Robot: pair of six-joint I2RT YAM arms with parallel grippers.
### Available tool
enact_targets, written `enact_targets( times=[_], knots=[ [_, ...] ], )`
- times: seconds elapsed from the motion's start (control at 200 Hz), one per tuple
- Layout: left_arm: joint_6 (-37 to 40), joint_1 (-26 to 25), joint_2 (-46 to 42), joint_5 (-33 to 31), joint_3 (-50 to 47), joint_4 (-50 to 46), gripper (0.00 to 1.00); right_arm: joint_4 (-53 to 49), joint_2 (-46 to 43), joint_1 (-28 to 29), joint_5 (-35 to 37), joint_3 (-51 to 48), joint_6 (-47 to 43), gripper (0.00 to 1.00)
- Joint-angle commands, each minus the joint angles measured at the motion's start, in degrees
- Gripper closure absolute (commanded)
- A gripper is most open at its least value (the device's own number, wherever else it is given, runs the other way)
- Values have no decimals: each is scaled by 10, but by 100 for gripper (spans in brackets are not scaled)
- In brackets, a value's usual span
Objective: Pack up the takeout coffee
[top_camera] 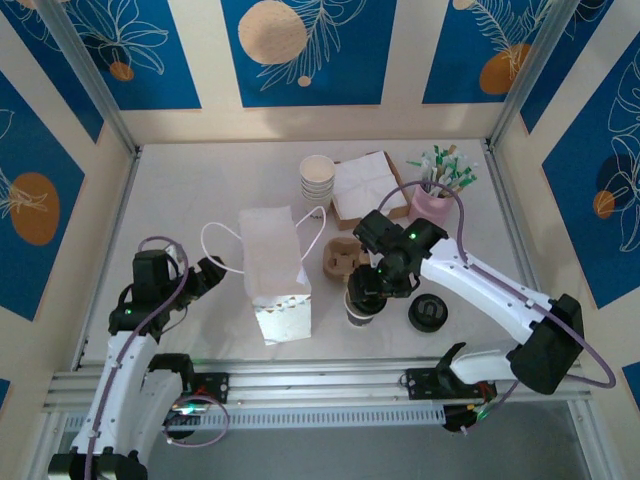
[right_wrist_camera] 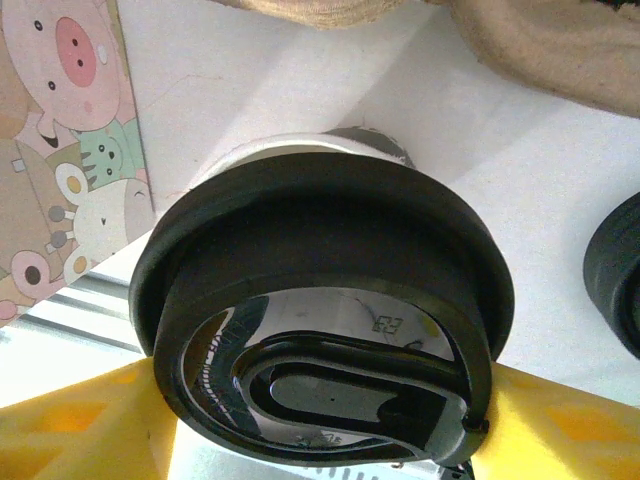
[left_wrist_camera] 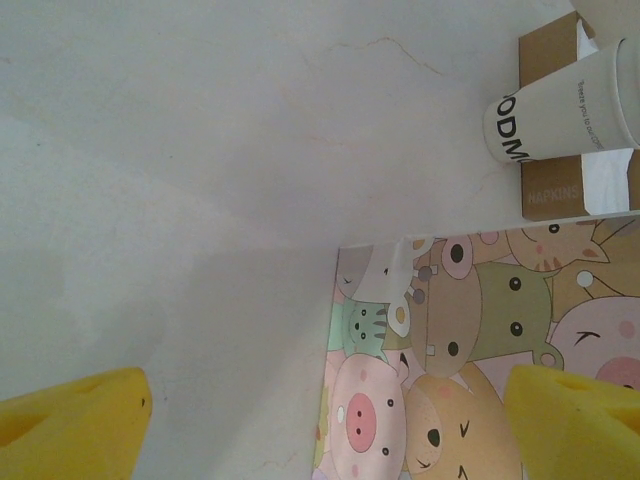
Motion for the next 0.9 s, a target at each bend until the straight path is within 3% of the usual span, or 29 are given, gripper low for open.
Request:
enact_targets(
  times=[0.0,0.56,0.895],
  knots=[
    [-4,6,-4,-8,0,-8,9,-15,5,-2,3,17,-16,30],
    [-3,6,3,-12,-4,-2,9,-9,39,8,2,30,-29,26],
    [-4,6,4,-12,-5,0,9,-15,50,14,5,42,-31,17]
  ],
)
